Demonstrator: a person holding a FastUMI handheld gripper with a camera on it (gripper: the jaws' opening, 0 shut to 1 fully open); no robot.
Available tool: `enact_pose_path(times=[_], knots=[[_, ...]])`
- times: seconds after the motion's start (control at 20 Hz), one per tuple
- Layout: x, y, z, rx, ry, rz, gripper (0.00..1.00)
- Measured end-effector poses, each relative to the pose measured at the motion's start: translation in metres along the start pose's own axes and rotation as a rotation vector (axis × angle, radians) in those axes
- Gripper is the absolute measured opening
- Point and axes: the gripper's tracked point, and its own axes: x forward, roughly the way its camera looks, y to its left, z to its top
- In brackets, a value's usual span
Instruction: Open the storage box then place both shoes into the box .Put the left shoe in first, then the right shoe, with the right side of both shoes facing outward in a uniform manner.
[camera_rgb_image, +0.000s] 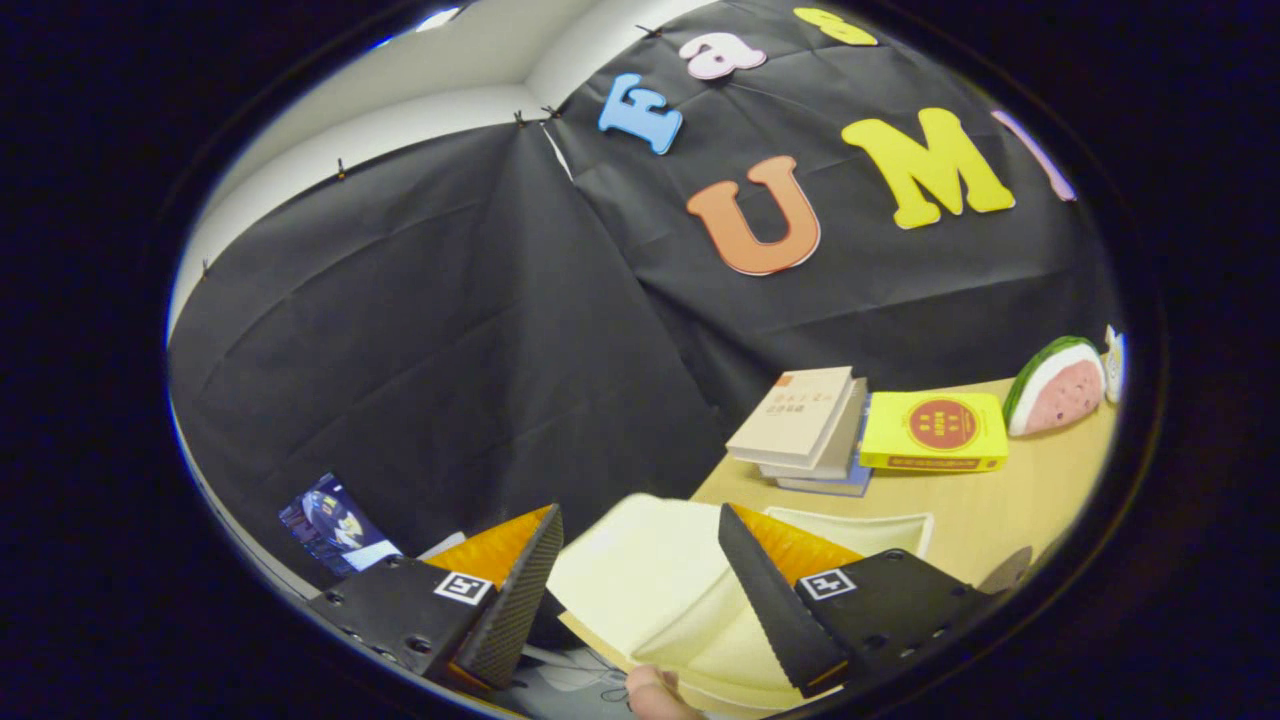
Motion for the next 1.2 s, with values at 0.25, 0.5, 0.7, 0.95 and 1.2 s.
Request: enact_pose_path(times=[0.25, 0.5, 0.7, 0.95, 1.2], knots=[[-0.024, -0.071, -0.018, -0.042, 0.037, -0.163, 0.96], [-0.06, -0.152, -0.053, -0.021, 0.134, -0.356, 0.95], [-0.089, -0.209, -0.115, 0.144, 0.348, -0.483, 0.95], [-0.122, -0.284, -0.163, 0.324, 0.457, -0.626, 0.94], [-0.154, -0.313, -0.188, 0.342, 0.532, -0.689, 0.94]])
